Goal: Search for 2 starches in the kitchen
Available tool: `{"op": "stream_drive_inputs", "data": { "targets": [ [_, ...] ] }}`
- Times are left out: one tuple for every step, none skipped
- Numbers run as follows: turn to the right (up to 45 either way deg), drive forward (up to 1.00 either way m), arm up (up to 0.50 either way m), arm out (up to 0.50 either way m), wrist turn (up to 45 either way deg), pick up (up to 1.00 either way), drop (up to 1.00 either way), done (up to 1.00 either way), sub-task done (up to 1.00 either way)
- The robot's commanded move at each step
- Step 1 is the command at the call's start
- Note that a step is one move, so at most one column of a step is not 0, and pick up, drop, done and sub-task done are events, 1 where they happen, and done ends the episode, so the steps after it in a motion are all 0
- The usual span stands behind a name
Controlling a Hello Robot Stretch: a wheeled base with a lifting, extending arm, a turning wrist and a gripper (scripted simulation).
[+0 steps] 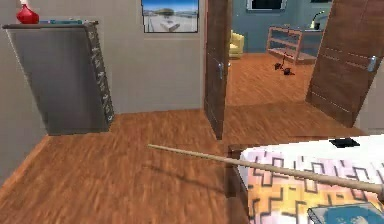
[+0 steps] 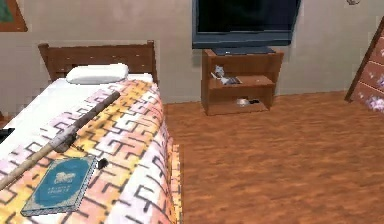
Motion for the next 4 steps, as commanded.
{"op": "stream_drive_inputs", "data": {
  "targets": [
    [0.0, 0.35, 0.0, 0.0, 0.0, 0.0, 0.0, 0.0, 0.0],
    [0.0, 1.0, 0.0, 0.0, 0.0, 0.0, 0.0, 0.0, 0.0],
    [-9.0, 0.0, 0.0, 0.0, 0.0, 0.0, 0.0, 0.0, 0.0],
    [0.0, 0.3, 0.0, 0.0, 0.0, 0.0, 0.0, 0.0, 0.0]
  ]
}}
